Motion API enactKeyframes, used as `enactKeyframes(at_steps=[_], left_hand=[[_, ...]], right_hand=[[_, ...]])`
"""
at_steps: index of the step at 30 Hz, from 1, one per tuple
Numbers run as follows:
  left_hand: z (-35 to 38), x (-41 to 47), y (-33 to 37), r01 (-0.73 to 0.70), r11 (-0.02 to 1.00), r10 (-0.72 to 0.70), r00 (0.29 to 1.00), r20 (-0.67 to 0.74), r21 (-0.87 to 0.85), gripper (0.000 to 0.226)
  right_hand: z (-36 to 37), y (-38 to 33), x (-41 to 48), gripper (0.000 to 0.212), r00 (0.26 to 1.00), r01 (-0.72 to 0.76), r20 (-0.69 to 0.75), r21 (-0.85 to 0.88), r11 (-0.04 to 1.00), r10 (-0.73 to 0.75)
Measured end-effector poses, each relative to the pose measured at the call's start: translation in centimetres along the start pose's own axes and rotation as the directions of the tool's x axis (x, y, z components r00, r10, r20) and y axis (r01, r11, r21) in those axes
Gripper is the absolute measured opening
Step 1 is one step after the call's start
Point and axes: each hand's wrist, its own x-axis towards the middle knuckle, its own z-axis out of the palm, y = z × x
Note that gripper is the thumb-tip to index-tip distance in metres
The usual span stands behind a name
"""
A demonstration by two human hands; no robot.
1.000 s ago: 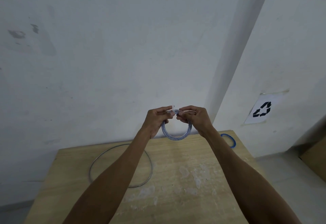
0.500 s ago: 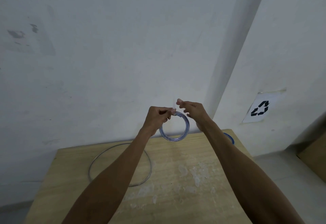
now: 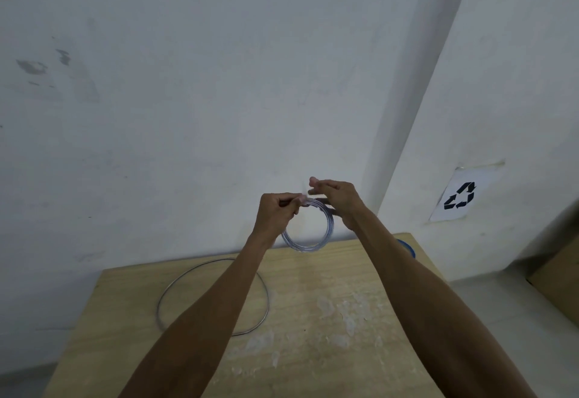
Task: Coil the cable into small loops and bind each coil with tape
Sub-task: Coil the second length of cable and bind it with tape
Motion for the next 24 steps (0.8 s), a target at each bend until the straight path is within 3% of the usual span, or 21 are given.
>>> enactKeyframes(at_steps=[2,4,10,24], left_hand=[[-1.0,0.6,-0.2,0.056,0.997,-0.060,0.996,-0.063,-0.062,0.016],[-1.7,1.0,-0.4,0.082,0.991,-0.087,0.995,-0.050,-0.102,0.018],[-1.9,0.9,-0.3,0.198,0.944,-0.181,0.979,0.088,-0.264,0.014],[-1.5,0.9,-0.3,0.128,0.975,-0.118,0.991,0.064,-0.181,0.020]], right_hand=[[-0.7,0.6,-0.6,0.027,0.985,-0.048,0.167,0.001,0.999,0.047],[-1.3,1.4,-1.1,0.022,0.972,-0.024,0.236,0.027,0.999,0.017],[-2.0,2.9,-1.2,0.020,0.983,0.077,0.158,0.088,0.993,-0.090],[-1.7,2.8,-0.8,0.019,0.976,0.198,0.089,0.018,0.980,-0.199]])
